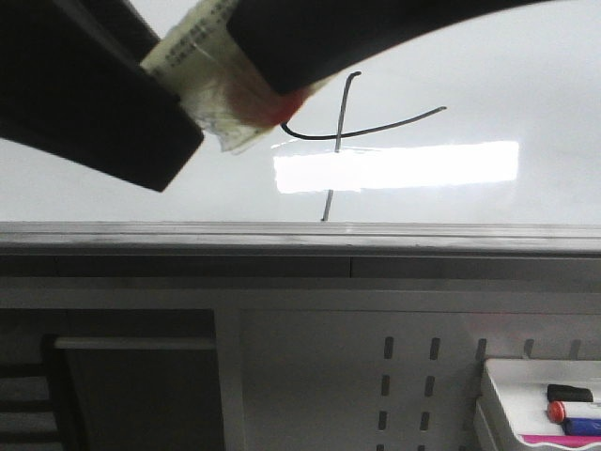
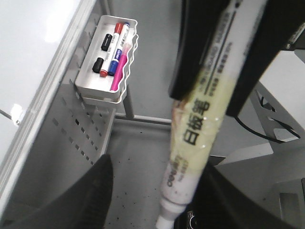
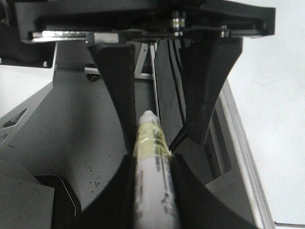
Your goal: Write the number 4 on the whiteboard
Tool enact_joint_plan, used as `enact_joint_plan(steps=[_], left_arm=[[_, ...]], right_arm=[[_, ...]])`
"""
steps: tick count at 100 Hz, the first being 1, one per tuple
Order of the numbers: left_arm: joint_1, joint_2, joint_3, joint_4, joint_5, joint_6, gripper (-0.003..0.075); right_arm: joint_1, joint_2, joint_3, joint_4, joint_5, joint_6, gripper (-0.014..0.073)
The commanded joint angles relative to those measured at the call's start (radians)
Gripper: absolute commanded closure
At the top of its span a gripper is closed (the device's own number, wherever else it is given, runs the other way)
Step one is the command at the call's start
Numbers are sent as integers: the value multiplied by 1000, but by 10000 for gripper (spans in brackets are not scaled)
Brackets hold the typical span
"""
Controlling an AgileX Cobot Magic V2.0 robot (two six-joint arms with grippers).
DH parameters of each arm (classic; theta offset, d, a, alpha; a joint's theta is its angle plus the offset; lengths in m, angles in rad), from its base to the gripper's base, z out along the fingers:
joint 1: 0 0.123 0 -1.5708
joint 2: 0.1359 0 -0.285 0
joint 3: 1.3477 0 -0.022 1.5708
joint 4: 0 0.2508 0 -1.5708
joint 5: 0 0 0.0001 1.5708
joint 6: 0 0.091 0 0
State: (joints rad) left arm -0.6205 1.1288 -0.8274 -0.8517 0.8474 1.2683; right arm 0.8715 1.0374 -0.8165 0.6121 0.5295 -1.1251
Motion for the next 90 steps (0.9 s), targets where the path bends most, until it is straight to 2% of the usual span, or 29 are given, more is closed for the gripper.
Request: enact_joint_plan(steps=[1,12,40,90], left_arm=[[-6,-7,-35,-55,-44,0,476],[-6,-6,-35,-59,-49,0,582],[-6,-6,-35,-66,-51,0,736],[-6,-6,-35,-95,-80,0,741]], right_arm=[[-1,-17,-24,32,-29,-11,638],[-1,-17,-24,32,-29,-11,638],[-1,-17,-24,32,-23,-11,638],[-1,-17,-24,49,4,-11,621]])
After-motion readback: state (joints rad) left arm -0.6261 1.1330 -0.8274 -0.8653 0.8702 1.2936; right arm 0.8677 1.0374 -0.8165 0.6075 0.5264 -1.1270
